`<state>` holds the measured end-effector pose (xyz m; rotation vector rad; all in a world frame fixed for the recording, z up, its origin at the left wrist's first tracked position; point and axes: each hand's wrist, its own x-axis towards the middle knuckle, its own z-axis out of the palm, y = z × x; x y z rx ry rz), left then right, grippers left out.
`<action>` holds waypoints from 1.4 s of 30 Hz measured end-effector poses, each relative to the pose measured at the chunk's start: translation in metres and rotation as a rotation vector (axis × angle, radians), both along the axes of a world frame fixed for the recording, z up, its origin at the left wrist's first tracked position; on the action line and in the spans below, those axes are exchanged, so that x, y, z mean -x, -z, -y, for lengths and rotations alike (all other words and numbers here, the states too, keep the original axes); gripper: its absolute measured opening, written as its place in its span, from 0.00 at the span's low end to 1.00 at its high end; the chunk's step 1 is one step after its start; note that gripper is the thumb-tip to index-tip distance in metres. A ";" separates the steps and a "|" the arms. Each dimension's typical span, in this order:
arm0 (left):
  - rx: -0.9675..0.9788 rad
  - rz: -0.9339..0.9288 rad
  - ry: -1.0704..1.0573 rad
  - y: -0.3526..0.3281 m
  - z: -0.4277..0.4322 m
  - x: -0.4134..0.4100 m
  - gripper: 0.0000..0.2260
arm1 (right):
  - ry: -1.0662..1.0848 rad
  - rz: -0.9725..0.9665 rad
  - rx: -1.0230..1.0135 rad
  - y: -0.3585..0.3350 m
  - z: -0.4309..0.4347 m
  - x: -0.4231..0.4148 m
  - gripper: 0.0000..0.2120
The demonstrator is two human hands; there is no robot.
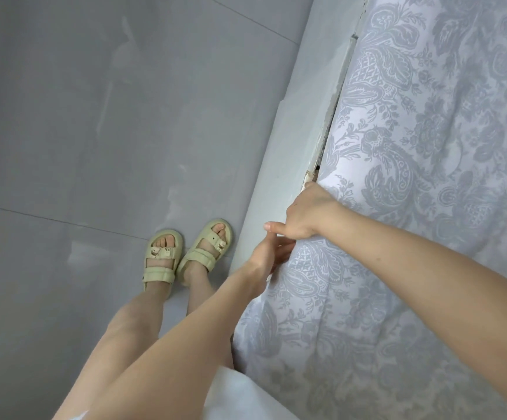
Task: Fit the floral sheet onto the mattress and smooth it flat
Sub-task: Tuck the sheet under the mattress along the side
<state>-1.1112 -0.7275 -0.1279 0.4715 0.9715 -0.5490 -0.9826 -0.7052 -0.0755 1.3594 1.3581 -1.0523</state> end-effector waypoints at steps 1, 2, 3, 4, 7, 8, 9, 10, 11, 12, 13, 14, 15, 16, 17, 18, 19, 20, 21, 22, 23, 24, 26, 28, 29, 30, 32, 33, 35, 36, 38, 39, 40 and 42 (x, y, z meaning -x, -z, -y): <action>0.027 0.029 0.031 -0.002 0.002 -0.003 0.30 | 0.043 0.010 -0.017 -0.002 0.000 0.002 0.41; 0.058 0.059 0.056 -0.004 0.005 -0.006 0.30 | 0.100 0.012 -0.054 -0.004 0.001 0.003 0.42; 0.087 0.081 0.075 -0.006 0.008 -0.010 0.30 | 0.159 0.006 -0.109 -0.007 0.002 0.003 0.41; 0.111 0.084 0.079 -0.005 0.011 -0.012 0.29 | 0.202 -0.001 -0.166 -0.010 0.004 0.004 0.39; 0.188 0.064 0.001 0.006 0.014 -0.007 0.28 | 0.206 0.009 -0.261 -0.016 0.014 0.011 0.37; 0.214 0.082 -0.016 0.011 0.011 -0.001 0.30 | 0.188 0.020 -0.252 -0.015 0.015 0.014 0.37; 0.220 0.097 -0.032 0.015 0.007 0.009 0.34 | 0.164 0.029 -0.232 -0.012 0.015 0.015 0.39; 0.187 0.072 -0.065 0.017 0.004 0.020 0.36 | 0.134 0.038 -0.203 -0.007 0.015 0.017 0.40; 0.119 0.017 -0.114 0.016 0.005 0.032 0.36 | 0.106 0.049 -0.165 -0.001 0.015 0.019 0.41; 0.032 -0.029 -0.169 0.015 0.008 0.044 0.33 | 0.088 0.058 -0.122 0.004 0.016 0.022 0.42; -0.055 -0.054 -0.209 0.012 0.015 0.057 0.30 | 0.073 0.062 -0.081 0.008 0.017 0.026 0.42; -0.112 -0.047 -0.203 0.009 0.021 0.070 0.27 | 0.055 0.068 -0.049 0.011 0.018 0.030 0.41; -0.135 0.002 -0.143 0.005 0.029 0.080 0.25 | 0.039 0.074 -0.029 0.013 0.019 0.033 0.41; -0.121 0.072 -0.074 0.000 0.039 0.087 0.24 | 0.040 0.075 -0.025 0.012 0.019 0.035 0.41; -0.077 0.110 -0.018 -0.006 0.049 0.088 0.23 | 0.057 0.074 -0.036 0.008 0.020 0.036 0.41; -0.015 0.109 0.008 -0.010 0.057 0.086 0.22 | 0.083 0.063 -0.063 0.003 0.021 0.037 0.41; 0.049 0.101 0.018 -0.012 0.065 0.083 0.22 | 0.109 0.044 -0.099 -0.002 0.023 0.037 0.40; 0.117 0.091 0.020 -0.013 0.071 0.078 0.23 | 0.132 0.024 -0.138 -0.009 0.027 0.038 0.40; 0.180 0.073 0.021 -0.011 0.075 0.074 0.24 | 0.145 0.009 -0.176 -0.015 0.031 0.040 0.38; 0.221 0.061 0.018 -0.008 0.078 0.072 0.25 | 0.144 0.007 -0.213 -0.020 0.037 0.041 0.36; 0.246 0.042 0.011 -0.003 0.080 0.072 0.26 | 0.121 0.013 -0.230 -0.021 0.042 0.042 0.36; 0.265 0.028 0.007 0.003 0.081 0.072 0.27 | 0.086 0.030 -0.224 -0.019 0.045 0.043 0.37; 0.243 0.031 0.034 0.013 0.079 0.074 0.29 | 0.010 0.067 -0.182 -0.004 0.046 0.049 0.40; 0.129 0.033 0.076 0.010 0.070 0.078 0.30 | -0.030 0.088 -0.136 0.012 0.046 0.056 0.41; 0.064 0.018 0.066 0.006 0.065 0.083 0.30 | -0.042 0.090 -0.129 0.017 0.046 0.058 0.41; -0.017 -0.008 0.044 0.002 0.062 0.092 0.31 | -0.045 0.090 -0.133 0.018 0.046 0.058 0.41; -0.251 -0.049 -0.024 -0.001 0.062 0.117 0.30 | -0.022 0.087 -0.166 0.015 0.048 0.057 0.40; -0.386 -0.051 -0.008 -0.005 0.061 0.129 0.29 | 0.004 0.078 -0.195 0.012 0.048 0.056 0.39; -0.543 -0.044 0.122 -0.006 0.067 0.147 0.25 | 0.066 0.057 -0.261 0.004 0.049 0.059 0.34; -0.532 -0.042 0.167 -0.004 0.073 0.154 0.23 | 0.086 0.052 -0.292 -0.001 0.050 0.062 0.34; -0.409 -0.038 0.185 0.000 0.084 0.161 0.21 | 0.073 0.042 -0.376 -0.008 0.056 0.073 0.40; -0.338 -0.045 0.172 0.002 0.090 0.164 0.23 | 0.057 0.020 -0.412 -0.012 0.061 0.080 0.41; -0.296 -0.049 0.152 0.005 0.097 0.168 0.24 | 0.051 -0.020 -0.428 -0.018 0.067 0.088 0.40; -0.294 -0.058 0.109 0.011 0.110 0.177 0.23 | 0.029 -0.099 -0.391 -0.029 0.084 0.106 0.36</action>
